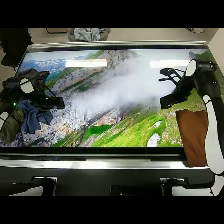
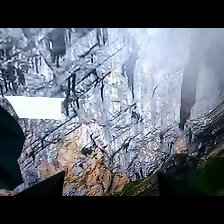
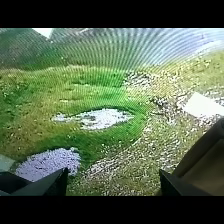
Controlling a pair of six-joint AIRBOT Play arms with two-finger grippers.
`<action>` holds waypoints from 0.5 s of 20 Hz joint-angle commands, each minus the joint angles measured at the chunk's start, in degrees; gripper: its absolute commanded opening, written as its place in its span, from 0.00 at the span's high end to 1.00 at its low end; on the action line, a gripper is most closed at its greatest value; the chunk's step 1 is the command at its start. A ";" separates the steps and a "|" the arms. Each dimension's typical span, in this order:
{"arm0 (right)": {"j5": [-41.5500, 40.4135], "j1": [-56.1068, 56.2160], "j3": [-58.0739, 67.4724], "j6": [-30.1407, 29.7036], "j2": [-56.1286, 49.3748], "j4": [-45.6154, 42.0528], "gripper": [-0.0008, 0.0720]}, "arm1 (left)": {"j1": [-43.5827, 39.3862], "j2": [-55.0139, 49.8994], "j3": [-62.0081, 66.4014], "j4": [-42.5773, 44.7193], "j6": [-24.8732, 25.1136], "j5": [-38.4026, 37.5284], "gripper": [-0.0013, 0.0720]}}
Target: Fold the shirts.
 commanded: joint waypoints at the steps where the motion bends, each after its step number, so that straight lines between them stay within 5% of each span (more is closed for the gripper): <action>1: -4.59 -0.04 0.02 0.48 -0.02 0.04 0.08 | -0.09 -0.04 -0.02 -0.07 -0.85 0.04 0.00; 5: -7.82 -0.04 0.02 0.50 -0.02 0.11 0.08 | -0.09 -0.04 0.00 0.00 -0.79 6.40 0.00; 7: -9.03 -0.04 0.02 0.48 -0.02 0.11 0.08 | 0.79 -0.17 0.61 1.07 -0.63 15.65 0.00; 10: -11.17 -0.02 0.02 0.50 -0.02 0.42 0.08 | 7.72 -6.69 11.87 1.01 -4.33 20.31 0.00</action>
